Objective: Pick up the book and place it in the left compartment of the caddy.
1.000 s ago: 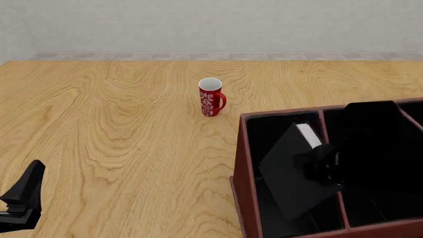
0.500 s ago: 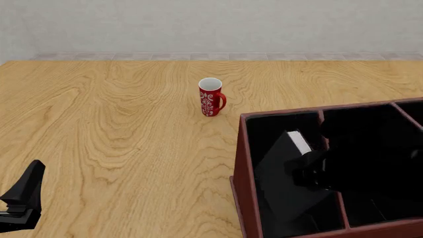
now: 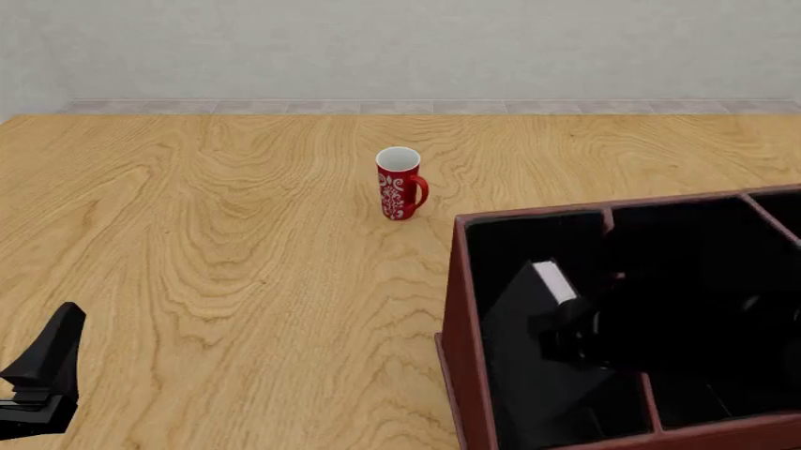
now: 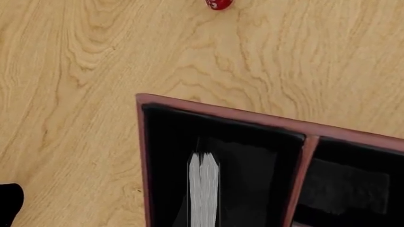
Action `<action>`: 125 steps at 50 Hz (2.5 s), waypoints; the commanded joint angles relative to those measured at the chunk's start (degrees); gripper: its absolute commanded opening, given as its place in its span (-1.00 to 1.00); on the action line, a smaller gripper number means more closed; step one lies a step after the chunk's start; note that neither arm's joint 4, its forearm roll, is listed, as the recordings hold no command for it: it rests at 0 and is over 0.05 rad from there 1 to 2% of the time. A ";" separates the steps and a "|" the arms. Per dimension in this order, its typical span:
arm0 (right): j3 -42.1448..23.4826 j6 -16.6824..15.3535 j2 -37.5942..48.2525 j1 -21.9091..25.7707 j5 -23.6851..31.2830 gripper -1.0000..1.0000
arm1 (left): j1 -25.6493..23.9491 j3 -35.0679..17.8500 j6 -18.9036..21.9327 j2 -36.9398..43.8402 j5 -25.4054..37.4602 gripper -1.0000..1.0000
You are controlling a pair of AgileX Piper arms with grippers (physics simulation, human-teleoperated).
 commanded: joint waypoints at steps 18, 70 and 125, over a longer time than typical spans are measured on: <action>1.05 0.87 2.10 -0.29 -3.28 -1.00 | 0.01 0.29 -0.05 -0.15 -0.08 1.00; 2.91 1.82 3.59 -0.33 -5.47 1.00 | 0.02 0.29 -0.05 -0.16 -0.08 1.00; -5.08 -3.76 -18.10 -3.00 17.48 1.00 | 0.02 0.29 -0.04 -0.13 -0.08 1.00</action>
